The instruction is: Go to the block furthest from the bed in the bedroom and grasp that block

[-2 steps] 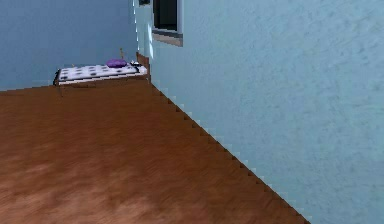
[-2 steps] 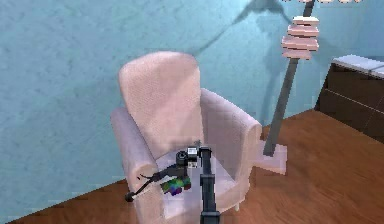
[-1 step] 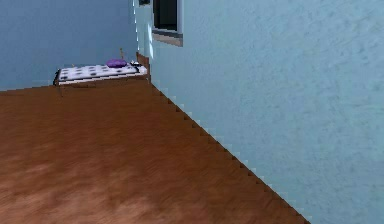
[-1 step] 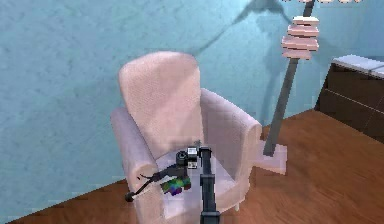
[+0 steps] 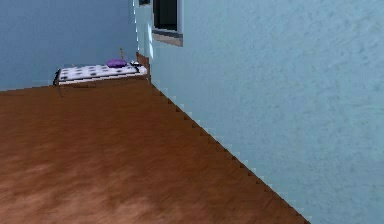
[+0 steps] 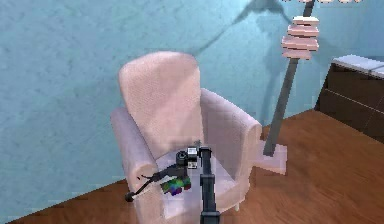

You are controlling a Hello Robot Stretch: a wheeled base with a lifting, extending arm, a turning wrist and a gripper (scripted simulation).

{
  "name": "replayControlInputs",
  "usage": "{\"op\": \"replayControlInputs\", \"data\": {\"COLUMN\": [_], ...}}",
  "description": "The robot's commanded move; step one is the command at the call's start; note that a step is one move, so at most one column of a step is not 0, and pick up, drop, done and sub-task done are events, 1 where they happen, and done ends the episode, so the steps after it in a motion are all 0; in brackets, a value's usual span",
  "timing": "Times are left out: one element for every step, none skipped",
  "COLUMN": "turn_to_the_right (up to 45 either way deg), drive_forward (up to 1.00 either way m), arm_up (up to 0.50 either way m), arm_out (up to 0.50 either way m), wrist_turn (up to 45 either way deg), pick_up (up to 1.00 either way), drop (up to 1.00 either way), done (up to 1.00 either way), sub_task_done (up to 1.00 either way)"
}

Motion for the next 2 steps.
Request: {"op": "replayControlInputs", "data": {"turn_to_the_right": [0.0, 0.0], "drive_forward": [0.0, 0.0], "arm_up": [0.1, 0.0], "arm_out": [0.0, 0.0], "wrist_turn": [0.0, 45.0], "pick_up": [0.0, 0.0], "drop": [0.0, 0.0], "done": [0.0, 0.0], "sub_task_done": [0.0, 0.0]}}
